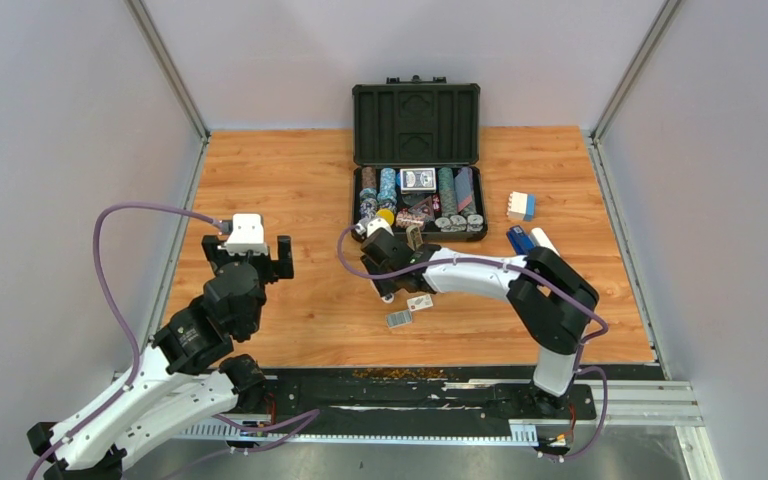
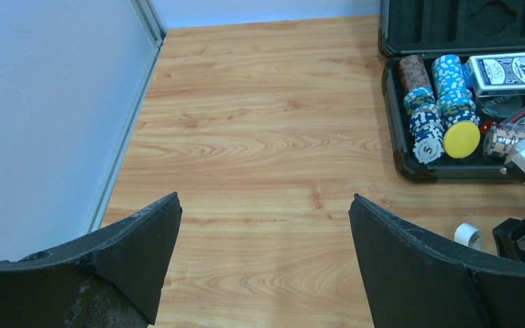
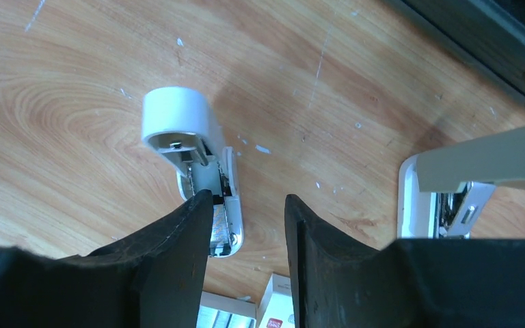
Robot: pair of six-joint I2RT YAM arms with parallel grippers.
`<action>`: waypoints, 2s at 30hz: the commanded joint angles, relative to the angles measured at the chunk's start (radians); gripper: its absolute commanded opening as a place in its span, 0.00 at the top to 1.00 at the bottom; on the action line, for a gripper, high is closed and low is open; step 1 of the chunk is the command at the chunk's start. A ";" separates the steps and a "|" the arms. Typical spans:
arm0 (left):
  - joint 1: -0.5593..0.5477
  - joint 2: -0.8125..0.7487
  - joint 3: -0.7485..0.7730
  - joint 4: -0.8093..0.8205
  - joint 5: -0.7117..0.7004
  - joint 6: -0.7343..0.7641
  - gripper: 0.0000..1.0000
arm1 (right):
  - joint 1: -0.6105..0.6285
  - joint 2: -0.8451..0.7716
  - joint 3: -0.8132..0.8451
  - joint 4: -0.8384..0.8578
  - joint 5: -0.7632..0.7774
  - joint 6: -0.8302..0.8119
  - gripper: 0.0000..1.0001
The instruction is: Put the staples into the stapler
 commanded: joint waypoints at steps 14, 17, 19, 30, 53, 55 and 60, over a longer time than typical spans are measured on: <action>0.011 0.100 0.014 0.022 0.083 0.000 0.00 | 0.008 -0.305 -0.385 0.496 -0.125 -0.192 0.48; 0.011 0.124 0.021 0.014 0.097 -0.011 0.00 | 0.007 -0.318 -0.443 0.582 -0.150 -0.224 0.49; 0.012 0.141 0.028 0.006 0.110 -0.023 0.00 | 0.007 -0.310 -0.466 0.624 -0.167 -0.240 0.50; 0.050 0.271 0.032 0.031 0.310 -0.249 0.00 | 0.007 -0.224 -0.499 0.727 -0.190 -0.274 0.56; 0.265 0.793 0.018 0.381 0.878 -0.608 0.18 | 0.013 -0.172 -0.551 0.786 -0.175 -0.322 0.84; 0.265 0.829 0.019 0.398 0.904 -0.627 0.27 | 0.013 -0.173 -0.555 0.792 -0.173 -0.323 0.87; 0.265 0.878 -0.002 0.452 0.964 -0.669 0.41 | 0.013 -0.183 -0.565 0.806 -0.167 -0.324 0.88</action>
